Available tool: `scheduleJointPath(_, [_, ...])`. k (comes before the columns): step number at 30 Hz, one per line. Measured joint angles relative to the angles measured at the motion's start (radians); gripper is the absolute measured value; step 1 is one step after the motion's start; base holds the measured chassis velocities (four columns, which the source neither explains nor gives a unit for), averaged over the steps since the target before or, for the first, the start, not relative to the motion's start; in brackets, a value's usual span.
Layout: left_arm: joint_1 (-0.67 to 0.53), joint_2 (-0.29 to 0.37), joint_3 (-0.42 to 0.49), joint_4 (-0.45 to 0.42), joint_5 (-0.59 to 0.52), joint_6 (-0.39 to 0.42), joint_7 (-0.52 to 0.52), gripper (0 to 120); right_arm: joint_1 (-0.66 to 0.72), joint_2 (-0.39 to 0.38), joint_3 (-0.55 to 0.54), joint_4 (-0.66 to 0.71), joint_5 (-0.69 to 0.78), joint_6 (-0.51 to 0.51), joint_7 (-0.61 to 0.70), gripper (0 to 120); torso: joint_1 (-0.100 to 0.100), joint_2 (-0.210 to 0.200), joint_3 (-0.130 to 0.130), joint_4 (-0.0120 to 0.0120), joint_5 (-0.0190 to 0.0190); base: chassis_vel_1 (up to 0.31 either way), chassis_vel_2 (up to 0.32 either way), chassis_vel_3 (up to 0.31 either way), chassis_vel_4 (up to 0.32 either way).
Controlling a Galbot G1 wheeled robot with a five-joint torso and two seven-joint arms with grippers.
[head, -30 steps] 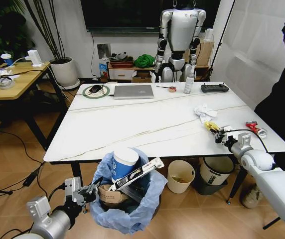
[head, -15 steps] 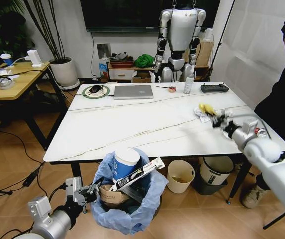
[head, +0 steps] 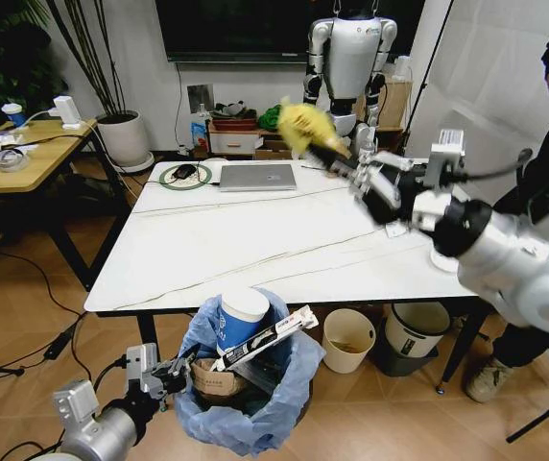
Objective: Pick up the trash bin and place the trash from the table into it.
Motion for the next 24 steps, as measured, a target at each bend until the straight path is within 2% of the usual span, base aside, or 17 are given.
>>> scheduleJointPath(5, [-0.001, -0.003, 0.001, -0.006, -0.005, 0.001, -0.003, 0, -0.069, -0.057, -0.034, 0.096, 0.001, 0.006, -0.025, 0, 0.0, 0.0, 0.0, -0.0001, 0.0, 0.0, 0.0, 0.0, 0.0])
scheduleJointPath(11, [0.003, -0.004, -0.006, -0.02, -0.02, 0.004, -0.016, 0, -0.089, -0.07, -0.077, 0.104, 0.031, -0.023, -0.001, 0, 0.0, 0.0, 0.0, 0.0, 0.0001, 0.0, 0.0, 0.0, 0.0])
scheduleJointPath(15, [0.005, -0.005, -0.007, -0.023, -0.027, 0.006, -0.021, 0, -0.092, -0.048, -0.153, 0.1, 0.009, -0.042, 0.023, 0, 0.0, 0.0, 0.0, 0.0001, 0.0001, 0.0, 0.0, 0.0, 0.0])
scheduleJointPath(17, [0.005, -0.005, -0.007, -0.023, -0.027, 0.006, -0.021, 0, -0.092, -0.047, -0.155, 0.099, 0.008, -0.042, 0.023, 0, 0.0, 0.0, 0.0, 0.0001, 0.0, 0.0, 0.0, 0.0, 0.0])
scheduleJointPath(19, [0.01, -0.012, -0.012, -0.027, -0.028, 0.006, -0.021, 0, -0.097, -0.018, -0.21, 0.096, -0.06, -0.047, 0.023, 0, 0.0, 0.0, 0.0, 0.0001, 0.0002, 0.0, 0.0, 0.0, 0.0])
scheduleJointPath(24, [0.013, -0.024, -0.013, -0.028, -0.025, 0.006, -0.021, 0, -0.108, 0.01, -0.253, 0.078, -0.156, -0.056, 0.018, 0, 0.0, 0.0, 0.0, 0.0003, 0.0, 0.0, 0.0, 0.0, 0.0])
